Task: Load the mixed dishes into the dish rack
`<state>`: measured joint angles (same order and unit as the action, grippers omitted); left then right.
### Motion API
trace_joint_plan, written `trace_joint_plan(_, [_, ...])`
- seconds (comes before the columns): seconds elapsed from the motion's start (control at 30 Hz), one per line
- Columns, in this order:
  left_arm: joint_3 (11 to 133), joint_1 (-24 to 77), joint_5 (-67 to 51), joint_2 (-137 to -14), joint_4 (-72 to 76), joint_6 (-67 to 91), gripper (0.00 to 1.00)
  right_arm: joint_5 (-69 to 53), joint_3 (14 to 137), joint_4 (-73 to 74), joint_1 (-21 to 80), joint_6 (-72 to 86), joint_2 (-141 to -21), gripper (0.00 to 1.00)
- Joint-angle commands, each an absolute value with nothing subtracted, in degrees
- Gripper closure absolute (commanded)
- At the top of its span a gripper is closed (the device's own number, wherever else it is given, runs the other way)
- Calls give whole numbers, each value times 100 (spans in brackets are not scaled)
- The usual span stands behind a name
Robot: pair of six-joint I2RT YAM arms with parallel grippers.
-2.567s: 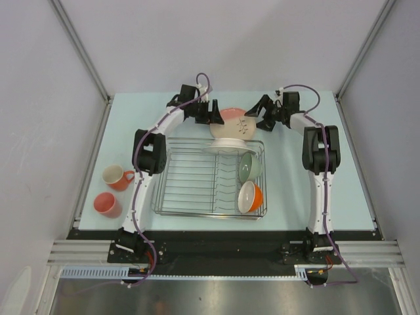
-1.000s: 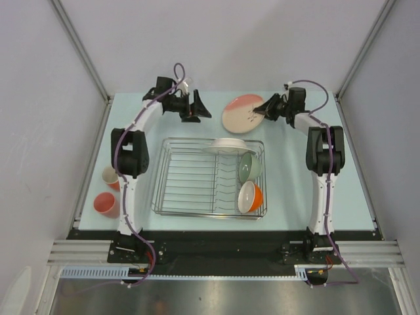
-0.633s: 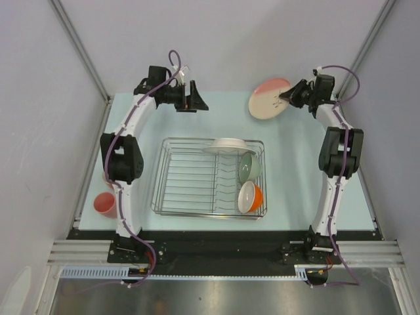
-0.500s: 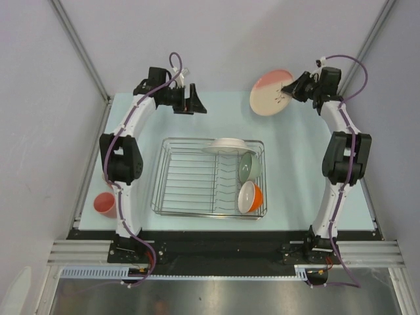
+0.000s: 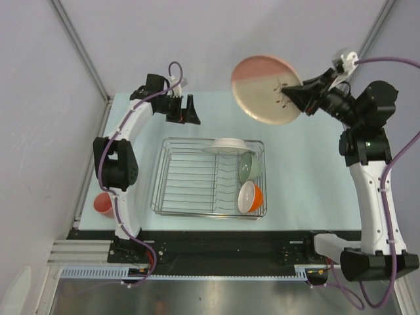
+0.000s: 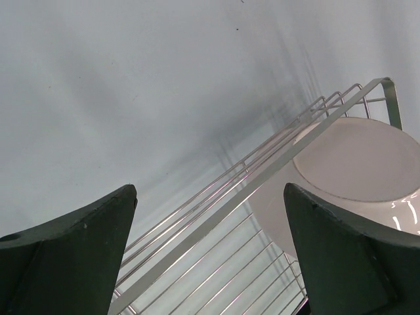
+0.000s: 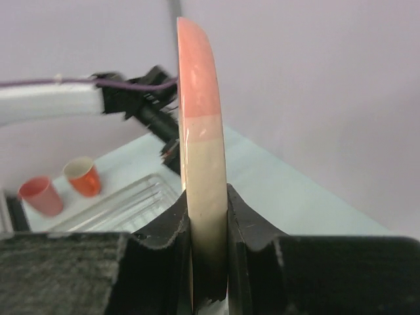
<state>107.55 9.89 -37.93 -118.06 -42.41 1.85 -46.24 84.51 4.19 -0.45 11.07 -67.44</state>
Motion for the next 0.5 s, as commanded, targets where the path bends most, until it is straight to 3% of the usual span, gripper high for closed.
trace_joint_plan(0.0, [10670,993,-3586,-11426,-4228,9,0,-5125,8420,1479,884,-1108,-6285,100])
trace_joint_plan(0.23, [10591,993,-3402,-11329,-4271,18,0,-4264,8437,3356,2063,-2959,-6012,100])
trace_joint_plan(0.47, [10564,993,-3349,-11285,-4236,18,0,-2744,8411,4464,3670,-3576,-6397,100])
